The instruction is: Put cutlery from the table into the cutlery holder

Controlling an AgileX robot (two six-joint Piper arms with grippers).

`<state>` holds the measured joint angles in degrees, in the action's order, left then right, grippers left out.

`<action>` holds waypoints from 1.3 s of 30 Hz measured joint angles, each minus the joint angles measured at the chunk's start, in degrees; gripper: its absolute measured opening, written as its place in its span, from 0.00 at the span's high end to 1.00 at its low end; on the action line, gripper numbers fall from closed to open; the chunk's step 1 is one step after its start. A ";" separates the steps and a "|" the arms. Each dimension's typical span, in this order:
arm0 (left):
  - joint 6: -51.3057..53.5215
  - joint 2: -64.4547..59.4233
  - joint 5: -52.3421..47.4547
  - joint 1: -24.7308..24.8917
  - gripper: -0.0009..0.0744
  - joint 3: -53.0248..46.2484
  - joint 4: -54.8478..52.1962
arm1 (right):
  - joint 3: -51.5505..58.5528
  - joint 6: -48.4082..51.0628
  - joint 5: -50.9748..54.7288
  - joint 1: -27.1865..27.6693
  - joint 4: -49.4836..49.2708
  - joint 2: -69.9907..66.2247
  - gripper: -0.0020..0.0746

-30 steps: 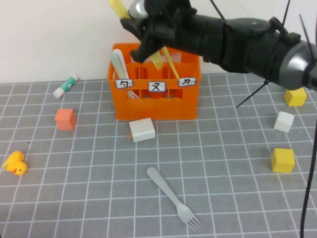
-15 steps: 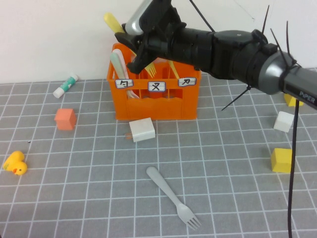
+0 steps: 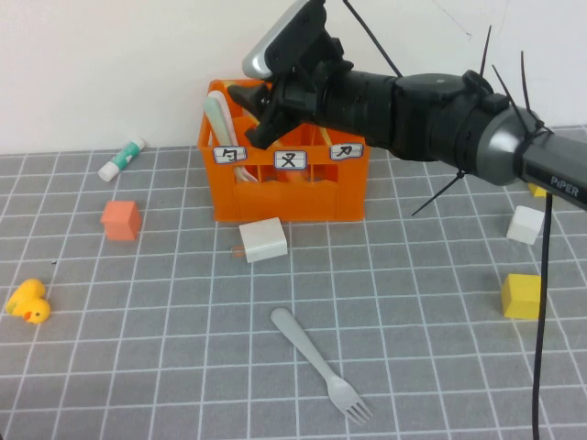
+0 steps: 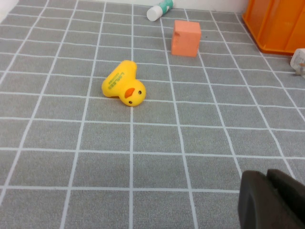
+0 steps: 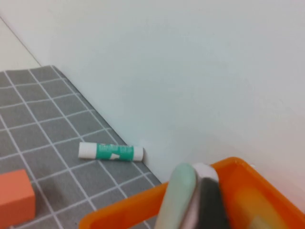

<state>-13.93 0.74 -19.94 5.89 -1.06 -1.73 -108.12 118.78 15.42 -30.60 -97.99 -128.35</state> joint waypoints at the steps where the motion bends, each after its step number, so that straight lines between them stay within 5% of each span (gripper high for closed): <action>1: 0.00 0.00 0.00 0.00 0.99 0.00 0.00 | 0.00 -0.29 -0.11 0.00 0.00 0.00 0.45; 4: 0.00 0.00 0.00 0.00 0.99 0.00 0.00 | 0.00 -0.64 -0.11 0.00 0.00 0.12 0.30; 7: 0.00 0.00 0.00 0.00 0.99 0.00 0.00 | 0.15 -1.43 0.00 0.00 0.00 1.80 0.28; 12: 0.00 0.00 0.00 0.00 0.99 0.00 0.00 | 0.19 -4.48 2.91 0.00 2.45 11.04 0.46; 16: 0.00 0.00 0.00 0.00 0.99 0.00 0.00 | 0.08 -15.92 8.31 -0.40 20.69 19.76 0.67; 21: 0.00 0.00 0.00 0.00 0.99 0.00 0.00 | 0.00 -41.58 25.36 -0.53 45.74 27.01 0.93; 28: -0.11 0.00 0.00 0.00 0.99 0.00 0.00 | 4.00 -72.96 46.45 -1.39 71.31 26.98 0.97; 39: -0.11 0.00 0.00 0.00 0.99 0.00 0.00 | 29.13 -79.60 29.93 -4.49 76.72 26.27 0.97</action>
<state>-14.04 0.74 -19.94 5.89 -1.06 -1.73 -78.99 39.18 45.35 -35.09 -21.27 -102.09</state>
